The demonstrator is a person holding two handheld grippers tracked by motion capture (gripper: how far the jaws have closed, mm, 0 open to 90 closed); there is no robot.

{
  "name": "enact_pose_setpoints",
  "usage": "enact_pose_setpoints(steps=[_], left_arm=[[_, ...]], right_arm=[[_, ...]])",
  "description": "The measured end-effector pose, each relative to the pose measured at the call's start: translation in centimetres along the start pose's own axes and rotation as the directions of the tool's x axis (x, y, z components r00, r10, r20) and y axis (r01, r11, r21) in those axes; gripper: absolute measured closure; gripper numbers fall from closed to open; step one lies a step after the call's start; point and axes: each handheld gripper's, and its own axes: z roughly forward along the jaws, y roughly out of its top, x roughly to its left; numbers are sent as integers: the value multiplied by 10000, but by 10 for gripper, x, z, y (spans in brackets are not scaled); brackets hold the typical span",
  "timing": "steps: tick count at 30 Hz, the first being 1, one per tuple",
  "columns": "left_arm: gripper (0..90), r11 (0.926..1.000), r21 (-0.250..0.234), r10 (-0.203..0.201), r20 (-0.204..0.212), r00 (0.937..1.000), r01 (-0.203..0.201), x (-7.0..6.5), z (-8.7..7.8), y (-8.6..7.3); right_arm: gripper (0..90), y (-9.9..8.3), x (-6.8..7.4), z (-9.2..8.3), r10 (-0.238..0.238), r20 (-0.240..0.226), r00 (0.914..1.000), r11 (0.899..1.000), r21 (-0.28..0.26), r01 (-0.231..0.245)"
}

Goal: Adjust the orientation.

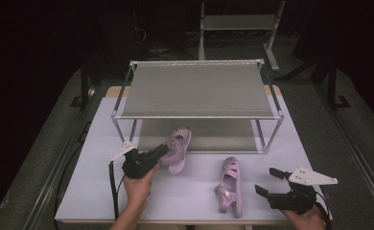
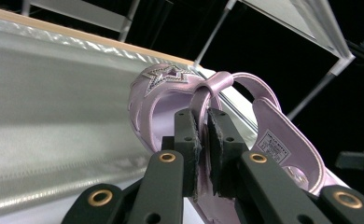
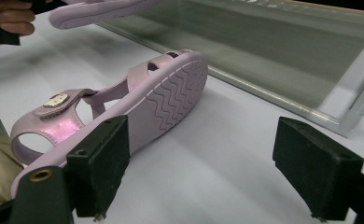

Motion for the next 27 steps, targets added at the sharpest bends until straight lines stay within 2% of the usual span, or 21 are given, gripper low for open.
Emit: enact_pose_setpoints(steps=[4,7,9,12,14,18,22,24,27], left_arm=[[832,9999,-129,-90,-76,9999,89,2,7,1],[832,9988,-297,-389,-128,9992,385,6,16,0],[832,9983,-388,-436,-165,9989,429,7,19,-1],[832,9966,-599,-573,-186,9982,561,8,24,0],[832,9932,-937,-722,-339,9968,688,10,32,0],[831,9904,-1053,-954,-473,9943,900,14,39,-3],[831,9911,-1094,-822,-549,9951,759,14,45,0],[831,9917,-1181,-568,-475,9973,509,12,51,5],[832,9909,-1268,-530,-549,9971,456,15,55,5]], right_arm=[[182,0,0,-1,24,-12,10000,10000,-21,-24],[182,0,0,-2,-4,37,10000,10000,-52,4],[182,1,0,-3,37,15,10000,9999,-140,-36],[182,0,0,-3,32,-9,10000,9999,-142,-32],[182,0,-1,-1,-4,-95,10000,10000,-53,4],[182,1,1,0,-41,-107,9999,10000,-69,40],[182,0,0,0,-63,-136,9999,10000,1,63],[182,-1,-1,-1,-32,-110,9999,10000,-30,32],[182,-1,-2,-2,56,-74,10000,9999,-145,-57]])
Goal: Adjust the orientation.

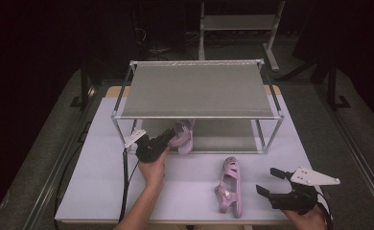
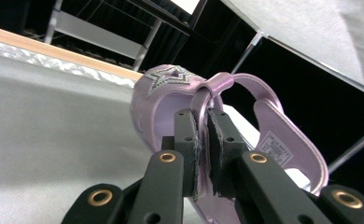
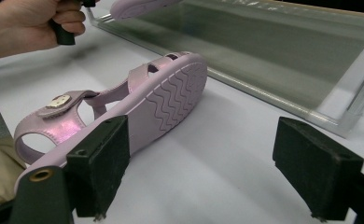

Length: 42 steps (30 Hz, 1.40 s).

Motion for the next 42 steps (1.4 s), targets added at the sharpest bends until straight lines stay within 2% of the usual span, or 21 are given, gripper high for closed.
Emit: enact_pose_setpoints(steps=[7,9,14,16,19,20,25,32,42], left_arm=[[831,9999,102,136,-312,9994,-133,5,10,-2],[832,9992,137,376,-423,9984,-370,8,15,-1],[832,9995,-27,301,-582,9979,-303,12,21,0],[831,9990,195,426,-755,9962,-413,16,25,-1],[831,9989,209,430,-802,9959,-415,18,27,0],[831,9978,201,640,-811,9946,-626,17,29,2],[832,9968,361,748,-872,9934,-719,17,33,2],[831,9913,858,1098,-1261,9859,-994,23,34,0],[829,9893,1044,1155,-1335,9843,-1019,25,36,0]], right_arm=[[182,0,0,1,-43,-64,10000,10000,83,43],[182,0,-1,0,2,-74,10000,10000,23,-2],[182,-1,-2,1,13,-65,10000,10000,74,-13],[182,-1,-2,0,42,-66,10000,10000,47,-42],[182,-1,-2,0,29,-75,10000,10000,56,-28],[182,-1,-3,0,47,-79,10000,10000,77,-46],[182,-1,-3,0,74,-79,9999,9999,70,-74],[182,-1,-2,1,66,-108,9999,10000,76,-65],[182,-1,-1,2,34,-183,9998,9999,154,-31]])
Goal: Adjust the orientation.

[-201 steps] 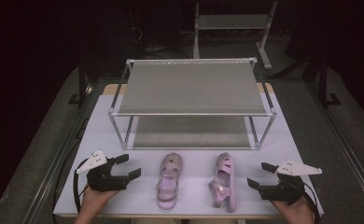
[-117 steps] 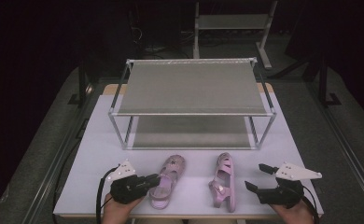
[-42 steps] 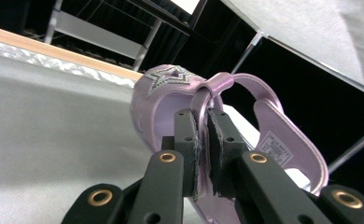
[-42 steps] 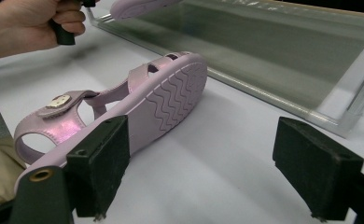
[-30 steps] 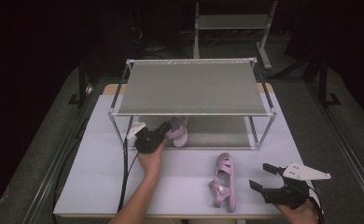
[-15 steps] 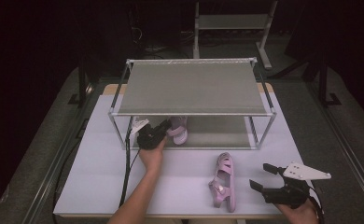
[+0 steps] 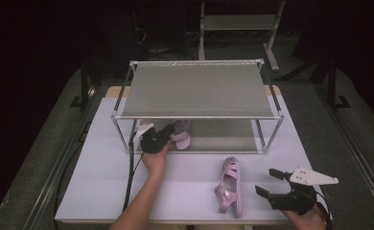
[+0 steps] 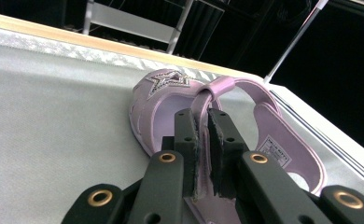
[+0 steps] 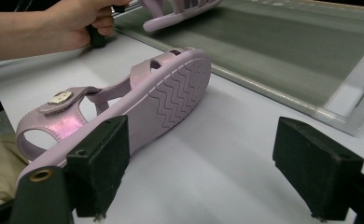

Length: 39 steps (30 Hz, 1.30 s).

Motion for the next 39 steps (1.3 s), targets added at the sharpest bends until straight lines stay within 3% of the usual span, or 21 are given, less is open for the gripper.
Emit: enact_pose_setpoints(steps=[10,13,15,24,27,35,39], left_arm=[[767,9998,4,-215,304,9993,215,0,-1,-1],[731,9999,48,-102,359,9993,100,-2,-3,0],[727,9996,-229,-170,597,9981,184,-8,-5,2],[686,9997,6,-258,1032,9943,259,-16,-17,4],[686,9985,-88,-528,1219,9911,543,-18,-22,1],[675,9987,-191,-441,1316,9903,470,-24,-35,-3],[668,9996,-84,-246,1343,9906,259,-26,-48,-5]], right_arm=[[182,0,1,1,-15,-20,10000,10000,32,15],[181,0,1,1,4,-33,10000,10000,7,-4],[181,0,1,0,31,-28,10000,10000,-3,-31],[182,1,2,-1,45,-30,10000,9999,-91,-45],[182,2,5,-1,11,-103,9999,9999,-121,-13],[185,5,11,2,-158,-360,9992,9998,-110,154],[249,7,12,2,154,-697,9974,9998,-137,-164]])
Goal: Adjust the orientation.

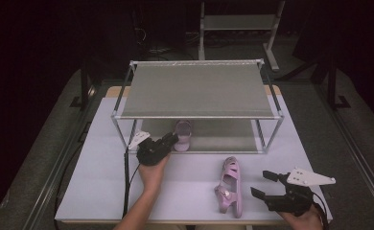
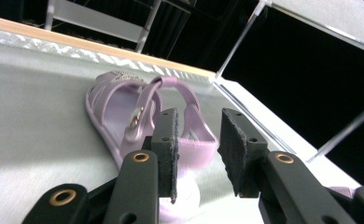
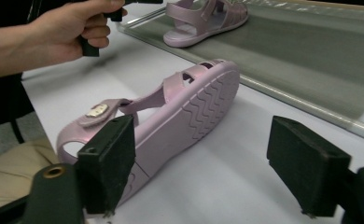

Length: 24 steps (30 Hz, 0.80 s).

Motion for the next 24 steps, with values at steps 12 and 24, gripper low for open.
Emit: enact_pose_setpoints(steps=[12,24], left_arm=[[606,9995,126,280,499,9984,-286,-5,-37,3],[558,9951,297,917,752,9929,-942,-6,-68,5]], right_arm=[[706,9,11,9,138,-1223,9924,9993,362,-94],[795,16,30,30,-424,-1711,9843,9944,884,582]])
